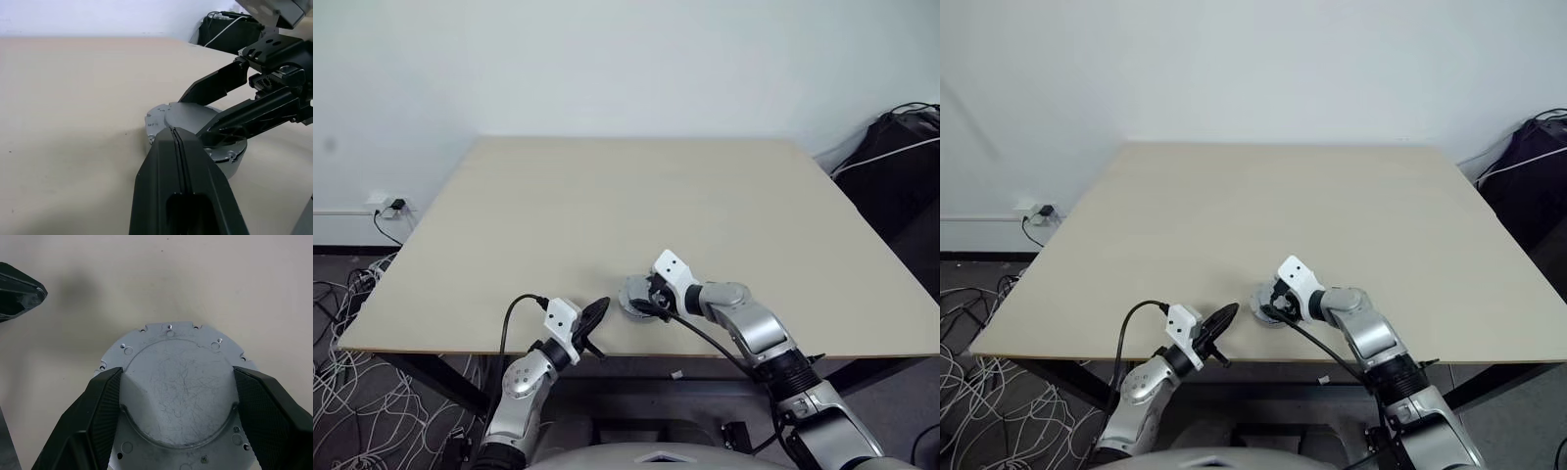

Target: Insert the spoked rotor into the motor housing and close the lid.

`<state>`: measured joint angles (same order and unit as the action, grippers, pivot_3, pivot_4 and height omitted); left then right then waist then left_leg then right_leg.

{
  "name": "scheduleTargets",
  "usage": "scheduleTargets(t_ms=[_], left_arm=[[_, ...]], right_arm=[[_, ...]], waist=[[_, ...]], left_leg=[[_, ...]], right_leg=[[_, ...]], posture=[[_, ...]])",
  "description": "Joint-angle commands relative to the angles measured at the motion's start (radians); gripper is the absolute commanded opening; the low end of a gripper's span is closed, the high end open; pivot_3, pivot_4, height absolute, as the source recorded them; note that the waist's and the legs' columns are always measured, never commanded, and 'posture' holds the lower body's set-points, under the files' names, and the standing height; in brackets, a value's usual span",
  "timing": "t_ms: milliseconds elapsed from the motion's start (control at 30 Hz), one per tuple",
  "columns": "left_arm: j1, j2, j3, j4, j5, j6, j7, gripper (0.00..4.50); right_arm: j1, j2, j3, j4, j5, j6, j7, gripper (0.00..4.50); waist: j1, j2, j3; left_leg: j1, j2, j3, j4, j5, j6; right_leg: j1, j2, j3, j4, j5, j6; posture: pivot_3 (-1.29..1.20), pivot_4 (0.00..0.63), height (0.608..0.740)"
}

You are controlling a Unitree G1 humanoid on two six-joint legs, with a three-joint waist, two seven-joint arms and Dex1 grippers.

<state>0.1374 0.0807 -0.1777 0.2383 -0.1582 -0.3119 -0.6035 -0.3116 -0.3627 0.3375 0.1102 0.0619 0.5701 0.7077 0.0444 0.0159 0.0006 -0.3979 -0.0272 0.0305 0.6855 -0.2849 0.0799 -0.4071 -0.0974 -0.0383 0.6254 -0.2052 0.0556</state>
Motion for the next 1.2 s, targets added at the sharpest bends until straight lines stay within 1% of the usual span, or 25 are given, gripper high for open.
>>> scheduleTargets(t_ms=[33,167,333,367,433,500,633,800,933,1033,1200], left_arm=[[-0.009,-0.002,-0.005,-0.030,-0.002,-0.008,0.005,0.00],[-0.024,0.002,0.007,0.016,-0.010,-0.027,-0.005,0.00],[-0.026,0.002,0.012,0.026,-0.004,-0.038,-0.003,0.00],[-0.027,0.002,0.015,0.025,0.002,-0.035,0.007,0.00],[-0.047,-0.008,0.039,-0.006,0.036,0.012,0.097,0.00],[-0.088,-0.013,0.058,-0.024,0.064,0.078,0.178,0.00],[-0.175,-0.021,0.064,-0.108,0.038,0.295,0.228,0.00],[-0.270,0.005,0.043,-0.167,0.014,0.533,0.205,0.00],[-0.343,0.023,0.026,-0.171,-0.036,0.729,0.138,0.00],[-0.387,0.029,0.048,-0.158,-0.072,0.814,0.116,0.00],[-0.453,0.041,0.081,-0.112,-0.124,0.908,0.076,0.00]], right_arm=[[0.012,-0.037,0.026,0.035,-0.031,0.046,0.017,3.19],[0.007,-0.039,0.028,0.040,-0.032,0.045,0.018,3.19],[0.005,-0.034,0.026,0.039,-0.034,0.048,0.006,3.19],[0.005,-0.033,0.026,0.039,-0.034,0.048,0.003,3.19],[0.006,-0.031,0.026,0.039,-0.034,0.049,0.001,3.19],[0.005,-0.027,0.027,0.041,-0.034,0.049,-0.003,3.19],[0.006,-0.020,0.028,0.042,-0.034,0.049,-0.010,3.19],[0.010,-0.010,0.029,0.038,-0.035,0.052,-0.018,3.19],[0.009,-0.001,0.032,0.037,-0.035,0.053,-0.023,3.19],[0.006,0.003,0.033,0.034,-0.034,0.055,-0.026,3.19],[0.004,0.004,0.034,0.035,-0.034,0.053,-0.026,3.19]], waist=[[0.000,0.000,0.000],[0.001,0.000,0.000],[0.000,0.000,0.000],[0.000,0.000,0.000],[0.001,0.000,0.000],[0.002,-0.001,0.000],[0.001,-0.001,0.000],[-0.005,-0.002,0.000],[-0.008,-0.003,0.001],[-0.012,-0.004,0.001],[-0.016,-0.005,0.002]], left_leg=[[0.000,0.000,0.000,0.000,0.000,0.000],[0.000,0.000,0.000,0.000,0.000,0.000],[0.000,0.000,0.000,0.000,0.000,0.000],[0.000,0.000,0.000,0.000,0.000,0.000],[0.000,0.000,0.000,0.000,0.000,0.000],[0.000,0.000,0.000,0.000,0.000,0.000],[0.000,0.000,0.000,0.000,0.000,0.000],[0.000,0.000,0.000,0.000,0.002,0.002],[0.002,0.000,0.000,0.000,0.003,0.003],[0.002,0.000,0.000,0.000,0.003,0.003],[0.002,0.000,-0.001,0.000,0.003,0.003]], right_leg=[[0.000,0.000,0.000,0.000,0.000,0.000],[0.000,0.000,0.000,0.000,0.000,0.000],[0.000,0.000,0.000,0.000,0.000,0.000],[0.000,0.000,0.000,0.000,0.000,0.000],[0.000,0.000,0.000,0.000,0.000,0.000],[0.000,0.000,0.000,0.000,0.000,0.000],[0.001,0.002,-0.001,0.000,0.001,0.001],[0.001,0.005,0.000,0.000,0.001,0.001],[0.002,0.006,0.000,0.000,0.000,0.001],[0.002,0.006,0.000,0.001,0.000,0.001],[0.002,0.006,0.000,0.000,0.000,0.001]], posture=[[0.00,0.000,0.740],[0.00,0.000,0.740],[0.00,0.000,0.740],[0.00,0.000,0.740],[0.00,0.000,0.740],[0.00,0.000,0.740],[0.00,0.000,0.740],[0.00,0.000,0.740],[0.00,0.000,0.740],[0.00,0.000,0.740],[0.00,0.000,0.740]])
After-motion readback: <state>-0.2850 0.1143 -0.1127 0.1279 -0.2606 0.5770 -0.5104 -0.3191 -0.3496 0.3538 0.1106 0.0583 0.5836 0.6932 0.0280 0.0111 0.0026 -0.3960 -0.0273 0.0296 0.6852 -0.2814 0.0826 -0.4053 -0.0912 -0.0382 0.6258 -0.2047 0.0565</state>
